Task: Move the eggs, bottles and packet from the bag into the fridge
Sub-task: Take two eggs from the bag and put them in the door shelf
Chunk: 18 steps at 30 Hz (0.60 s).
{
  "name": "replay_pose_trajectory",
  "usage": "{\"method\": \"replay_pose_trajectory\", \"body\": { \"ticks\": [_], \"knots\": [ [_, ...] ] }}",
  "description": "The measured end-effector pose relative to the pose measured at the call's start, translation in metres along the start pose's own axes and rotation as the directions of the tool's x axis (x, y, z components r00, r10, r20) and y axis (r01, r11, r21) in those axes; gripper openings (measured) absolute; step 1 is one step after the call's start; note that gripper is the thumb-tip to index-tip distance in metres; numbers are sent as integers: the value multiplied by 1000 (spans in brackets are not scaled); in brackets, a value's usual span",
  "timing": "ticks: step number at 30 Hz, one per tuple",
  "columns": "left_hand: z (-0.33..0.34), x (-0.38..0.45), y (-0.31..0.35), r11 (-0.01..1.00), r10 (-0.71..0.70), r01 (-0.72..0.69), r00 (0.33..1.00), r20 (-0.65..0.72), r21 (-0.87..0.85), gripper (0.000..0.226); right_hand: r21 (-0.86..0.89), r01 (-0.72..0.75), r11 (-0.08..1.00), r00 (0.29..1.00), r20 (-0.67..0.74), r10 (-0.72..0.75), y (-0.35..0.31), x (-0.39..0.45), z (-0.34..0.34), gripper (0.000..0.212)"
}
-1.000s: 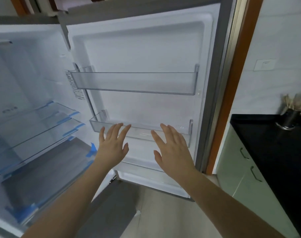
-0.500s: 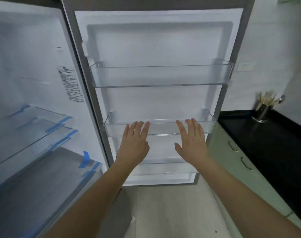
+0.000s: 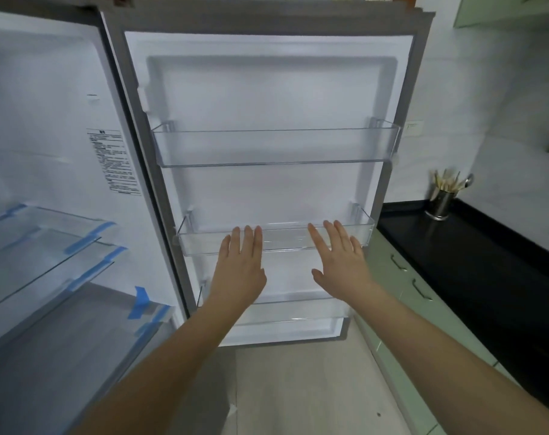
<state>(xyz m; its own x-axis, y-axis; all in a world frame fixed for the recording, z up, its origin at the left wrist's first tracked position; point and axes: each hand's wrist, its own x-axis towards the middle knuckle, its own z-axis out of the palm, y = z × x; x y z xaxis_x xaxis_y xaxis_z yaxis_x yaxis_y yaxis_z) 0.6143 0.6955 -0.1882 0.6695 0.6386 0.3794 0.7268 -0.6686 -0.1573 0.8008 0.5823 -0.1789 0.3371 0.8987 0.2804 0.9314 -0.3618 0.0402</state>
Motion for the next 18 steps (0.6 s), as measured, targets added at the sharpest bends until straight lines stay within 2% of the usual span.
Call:
{"method": "replay_pose_trajectory", "body": {
  "ticks": [6,10,13,18],
  "knots": [
    [-22,-3,-1,992,-14,30,990,138,-120,78,28,17,999,997,73,-19,-3,-9,-16,83],
    [-39,-9,2,975,7,19,994,113,-223,69,66,19,998,997,78,-24,7,-27,-33,78],
    [-46,-20,10,978,26,-1,993,114,-209,67,108,-15,994,996,88,5,14,-45,-44,78],
    [-51,-39,21,987,30,-4,987,158,-162,65,93,43,995,996,71,-50,22,-66,-47,74]
  ]
}}
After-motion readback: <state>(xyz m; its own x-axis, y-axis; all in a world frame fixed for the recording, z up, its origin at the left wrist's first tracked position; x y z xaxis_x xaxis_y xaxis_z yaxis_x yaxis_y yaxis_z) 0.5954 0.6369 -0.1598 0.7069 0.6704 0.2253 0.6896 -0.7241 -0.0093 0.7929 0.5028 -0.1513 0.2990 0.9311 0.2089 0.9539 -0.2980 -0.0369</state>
